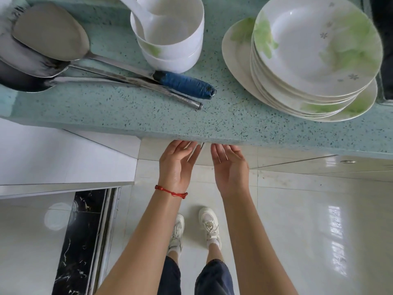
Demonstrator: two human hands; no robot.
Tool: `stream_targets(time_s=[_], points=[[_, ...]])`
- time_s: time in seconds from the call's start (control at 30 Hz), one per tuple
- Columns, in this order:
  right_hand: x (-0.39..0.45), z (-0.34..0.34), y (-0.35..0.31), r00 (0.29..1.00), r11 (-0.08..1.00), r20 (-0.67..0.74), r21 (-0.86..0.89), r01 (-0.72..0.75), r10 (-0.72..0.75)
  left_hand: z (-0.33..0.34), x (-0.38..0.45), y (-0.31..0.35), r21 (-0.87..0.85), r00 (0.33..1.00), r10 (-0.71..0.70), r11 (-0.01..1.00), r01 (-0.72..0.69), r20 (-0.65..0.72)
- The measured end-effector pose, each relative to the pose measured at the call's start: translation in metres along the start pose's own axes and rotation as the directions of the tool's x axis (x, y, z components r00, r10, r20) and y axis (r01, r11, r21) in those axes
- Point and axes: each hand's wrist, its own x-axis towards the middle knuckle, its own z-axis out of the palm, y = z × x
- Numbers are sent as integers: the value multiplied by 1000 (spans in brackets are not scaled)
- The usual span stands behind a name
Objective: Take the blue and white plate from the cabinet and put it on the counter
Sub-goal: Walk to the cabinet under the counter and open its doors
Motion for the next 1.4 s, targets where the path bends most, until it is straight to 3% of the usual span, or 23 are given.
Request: stream_targets(time_s=[0.2,0.37,0.5,0.6,0.8,0.97,1.13,1.4], points=[[-27,-15,7,994,995,-106,-99,15,-26,-13,-17,-2,-18,991,-44,999,43,-123],[-59,-40,9,970,940,-192,-333,80,-151,-44,-53,-6,227,979,48,974,-2,-197],[-82,-63,7,939,804,-241,-592,59,-246,-79,-82,-10,458,957,166,888,-40,-239],[-99,-84,0,927,742,-241,-668,56,-287,-100,-98,-10,553,939,229,831,-52,-255],[-132,-126,-18,936,685,-188,-725,73,-298,-138,-127,-3,636,902,308,770,-49,-304],[-150,-149,-32,943,624,-121,-774,107,-310,-168,-155,13,709,888,378,699,-89,-262],[-166,-172,-49,933,591,-96,-794,139,-348,-189,-180,29,726,860,409,684,-69,-304],[-194,-211,-73,858,525,-195,-845,98,-475,-213,-203,55,806,825,471,591,-33,-311]])
